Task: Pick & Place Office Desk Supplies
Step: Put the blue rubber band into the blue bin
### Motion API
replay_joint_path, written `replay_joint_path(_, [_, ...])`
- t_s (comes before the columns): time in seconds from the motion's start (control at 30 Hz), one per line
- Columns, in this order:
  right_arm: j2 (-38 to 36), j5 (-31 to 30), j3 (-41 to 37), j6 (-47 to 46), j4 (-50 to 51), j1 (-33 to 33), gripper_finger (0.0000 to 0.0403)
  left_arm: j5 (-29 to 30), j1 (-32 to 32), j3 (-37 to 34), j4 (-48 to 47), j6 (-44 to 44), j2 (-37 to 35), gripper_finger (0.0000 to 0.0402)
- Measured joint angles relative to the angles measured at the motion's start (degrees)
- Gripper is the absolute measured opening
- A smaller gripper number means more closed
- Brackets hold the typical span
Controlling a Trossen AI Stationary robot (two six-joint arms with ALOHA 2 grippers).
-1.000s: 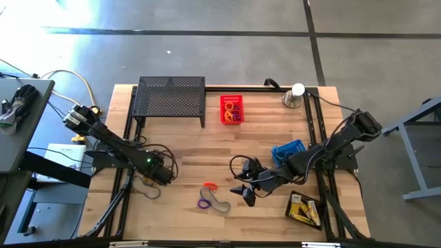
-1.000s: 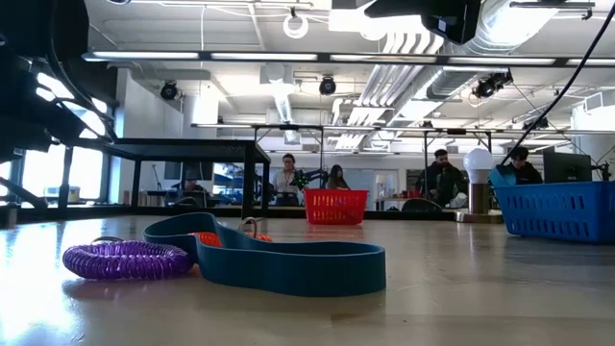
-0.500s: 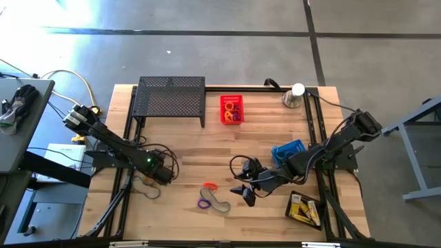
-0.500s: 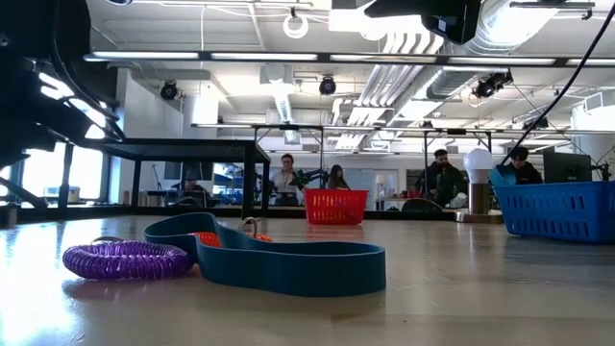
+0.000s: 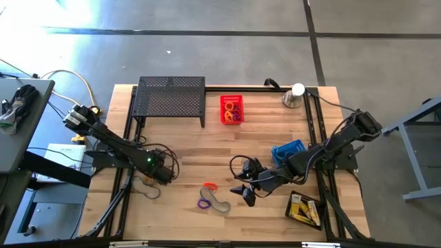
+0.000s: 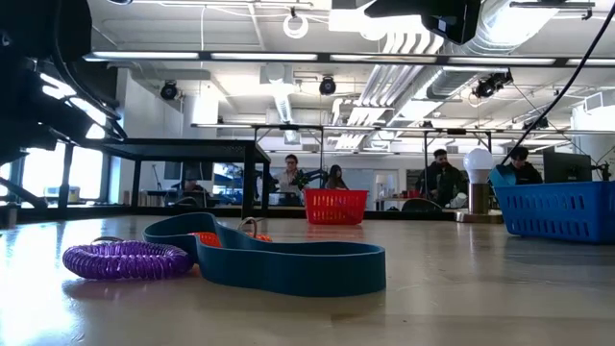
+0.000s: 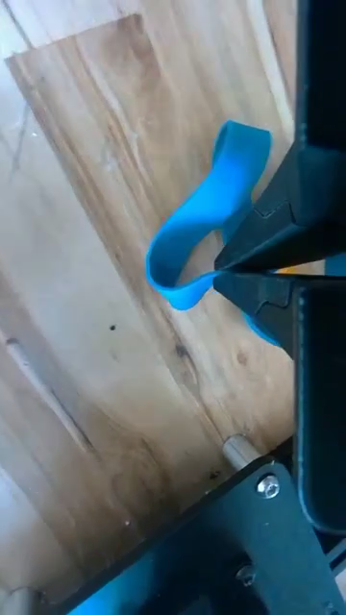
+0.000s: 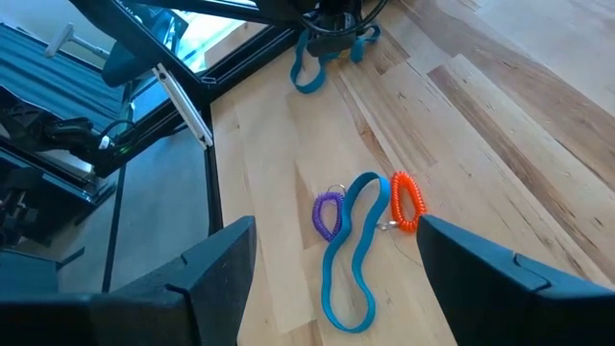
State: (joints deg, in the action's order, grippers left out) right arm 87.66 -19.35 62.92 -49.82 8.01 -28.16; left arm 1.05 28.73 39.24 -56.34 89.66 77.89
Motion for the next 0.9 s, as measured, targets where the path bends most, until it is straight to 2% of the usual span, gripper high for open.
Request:
replay_joint_path(0.2, [0.0, 0.02, 0.02, 0.11, -0.16, 0.0, 0.0275, -1.32, 0.02, 3.5, 0.05, -3.21, -2.33, 0.0001])
replay_joint_path(0.37, [0.0, 0.02, 0.02, 0.2, -2.47, 0.0, 0.0275, 5.3, -0.07, 10.41, 0.25, -7.06, -6.15, 0.0001])
replay_joint_path(0.47, [0.0, -0.01, 0.02, 1.81, -4.14, 0.04, 0.0275, 9.69, -0.09, 14.9, 3.42, -11.19, -7.18, 0.0])
replay_joint_path(0.6, [0.0, -1.03, 0.02, 5.43, -6.4, 0.12, 0.0275, 12.84, -0.13, 17.76, 16.73, -18.77, -7.23, 0.0])
replay_joint_path(0.73, [0.0, -2.17, 0.02, 8.91, -8.65, 0.4, 0.0275, 12.58, -0.68, 17.97, 33.03, -25.5, -7.23, 0.0])
replay_joint_path(0.9, [0.0, -2.01, 0.02, 13.1, -13.85, 1.02, 0.0275, 10.27, -2.18, 17.97, 43.86, -28.19, -7.16, 0.0])
